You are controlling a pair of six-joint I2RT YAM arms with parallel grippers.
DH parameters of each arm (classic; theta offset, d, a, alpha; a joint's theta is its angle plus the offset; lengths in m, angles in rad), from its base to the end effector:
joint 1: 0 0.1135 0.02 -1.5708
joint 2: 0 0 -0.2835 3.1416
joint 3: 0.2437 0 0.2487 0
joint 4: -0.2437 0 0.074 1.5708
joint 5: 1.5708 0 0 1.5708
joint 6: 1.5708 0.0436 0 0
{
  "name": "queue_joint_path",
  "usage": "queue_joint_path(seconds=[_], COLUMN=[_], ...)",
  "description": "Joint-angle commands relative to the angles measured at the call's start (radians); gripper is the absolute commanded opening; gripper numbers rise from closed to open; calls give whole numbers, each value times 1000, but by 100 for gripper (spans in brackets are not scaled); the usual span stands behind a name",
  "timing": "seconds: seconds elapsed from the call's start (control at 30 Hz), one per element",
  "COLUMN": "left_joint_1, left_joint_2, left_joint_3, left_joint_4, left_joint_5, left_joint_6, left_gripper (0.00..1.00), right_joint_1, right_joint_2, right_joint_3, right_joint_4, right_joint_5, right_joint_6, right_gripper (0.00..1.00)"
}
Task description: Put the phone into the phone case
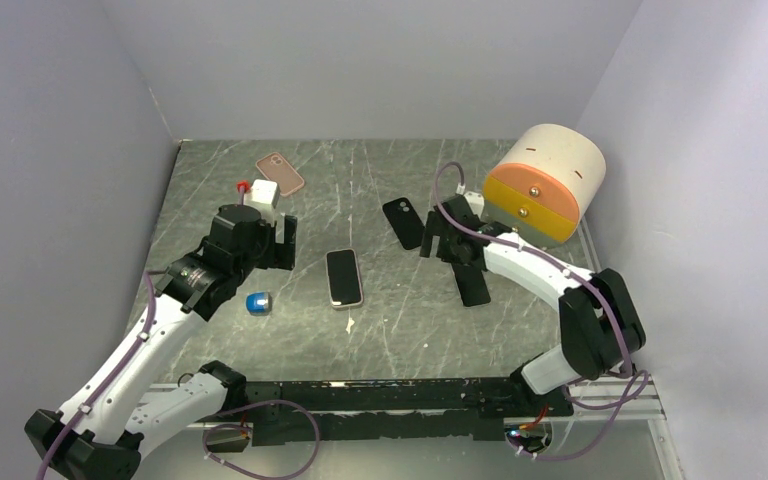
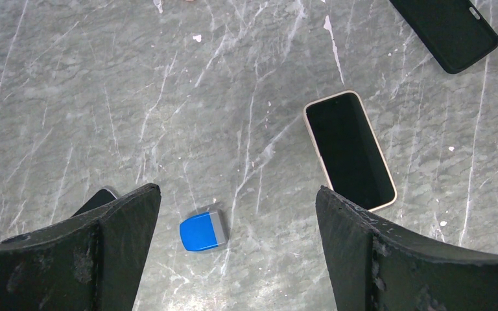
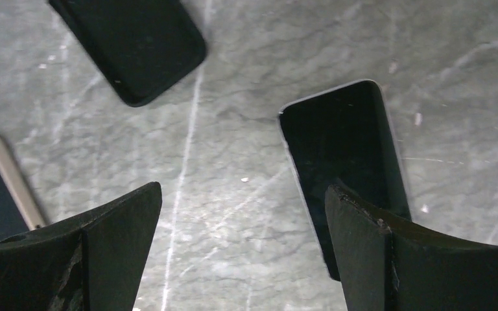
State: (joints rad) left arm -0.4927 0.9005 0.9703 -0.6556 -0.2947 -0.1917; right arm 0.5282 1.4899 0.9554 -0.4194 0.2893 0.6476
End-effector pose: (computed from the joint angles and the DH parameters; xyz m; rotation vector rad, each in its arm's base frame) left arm 0.1618 -0.0725 0.3484 0.1511 2.1241 -0.0854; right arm 0.2674 0.1416 0.2303 0.2619 2.4594 0.1371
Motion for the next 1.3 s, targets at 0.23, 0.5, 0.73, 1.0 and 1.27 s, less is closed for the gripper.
queue_joint_path(seconds=[0.23, 0.5, 0.73, 1.0, 1.27], left_joint_1=[0, 0, 0, 0, 0], left_joint_2=[-8, -16, -24, -24, -23], left_joint_3=[8, 6, 1, 2, 3], left_joint_4=[33, 27, 36, 30, 32], left_joint_5=[-12, -19, 1, -3, -1], left_joint_6=[16, 13, 19, 17, 18], left_gripper=[94, 94, 94, 94, 94], right_joint_1=[-93, -144, -170, -189, -192], right_joint_2=[47, 101, 109, 132, 138], right_joint_3=[-4, -20, -41, -53, -67], right_joint_4=[-99, -72, -61, -48, -28], right_joint_5=[33, -39, -45, -68, -112], right_joint_6=[-58, -92, -109, -132, -157], right_gripper=[99, 99, 99, 99, 99])
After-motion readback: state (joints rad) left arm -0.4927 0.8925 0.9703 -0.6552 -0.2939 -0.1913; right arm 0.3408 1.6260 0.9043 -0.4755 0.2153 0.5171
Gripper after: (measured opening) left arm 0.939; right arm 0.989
